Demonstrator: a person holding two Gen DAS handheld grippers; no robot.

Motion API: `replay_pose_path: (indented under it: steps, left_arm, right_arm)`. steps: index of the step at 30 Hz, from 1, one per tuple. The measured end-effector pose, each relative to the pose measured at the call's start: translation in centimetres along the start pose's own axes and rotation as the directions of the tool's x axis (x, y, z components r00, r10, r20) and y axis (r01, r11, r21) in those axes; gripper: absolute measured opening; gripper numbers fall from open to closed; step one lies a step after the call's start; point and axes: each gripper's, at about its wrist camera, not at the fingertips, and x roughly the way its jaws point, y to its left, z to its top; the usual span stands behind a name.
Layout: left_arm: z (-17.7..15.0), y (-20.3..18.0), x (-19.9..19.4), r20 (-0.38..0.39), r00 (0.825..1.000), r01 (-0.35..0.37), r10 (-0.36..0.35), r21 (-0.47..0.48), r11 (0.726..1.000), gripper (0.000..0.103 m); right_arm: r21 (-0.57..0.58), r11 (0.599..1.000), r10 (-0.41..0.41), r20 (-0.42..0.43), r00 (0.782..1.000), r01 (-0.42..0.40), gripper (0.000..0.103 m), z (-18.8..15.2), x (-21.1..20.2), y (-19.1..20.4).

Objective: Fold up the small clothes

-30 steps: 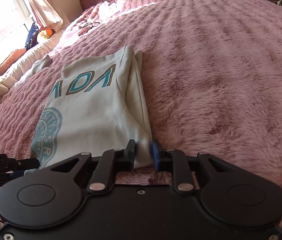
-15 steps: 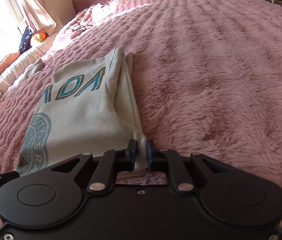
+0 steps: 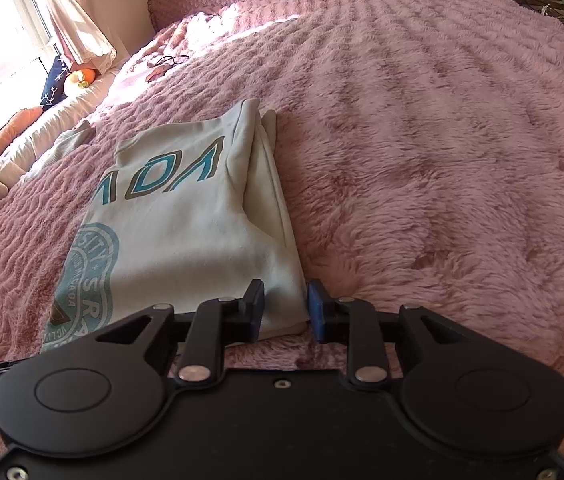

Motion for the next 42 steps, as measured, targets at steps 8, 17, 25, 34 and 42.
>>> replay_pose_path:
  steps: [8,17,25,34,42]
  left_arm:
    - [-0.2,2.5,1.2,-0.069,0.994,-0.094,0.087,-0.112,0.989,0.0]
    - [1.9,1.5,-3.5,0.09,0.995,0.065,-0.052,-0.145,0.987,0.005]
    - [2.4,0.5,1.8,0.011,0.995,0.101,-0.101,-0.221,0.97,0.012]
    - [4.5,0.5,0.8,0.067,0.989,0.144,-0.131,-0.251,0.957,0.025]
    - [9.0,0.1,5.2,0.064,0.991,0.132,-0.119,-0.264,0.955,0.036]
  right_arm:
    - [-0.01,0.999,-0.037,-0.023,0.999,0.037,0.0,0.2,0.7,-0.7]
    - [0.017,1.0,-0.009,0.131,0.991,0.007,0.023,1.3,-2.9,0.2]
    - [-0.099,0.995,0.011,-0.008,1.0,-0.012,0.022,0.2,0.7,3.0]
    - [-0.103,0.994,0.05,0.061,0.997,-0.043,0.02,1.4,-0.5,3.5]
    - [-0.113,0.992,0.062,0.002,0.998,-0.061,0.02,3.9,4.6,5.0]
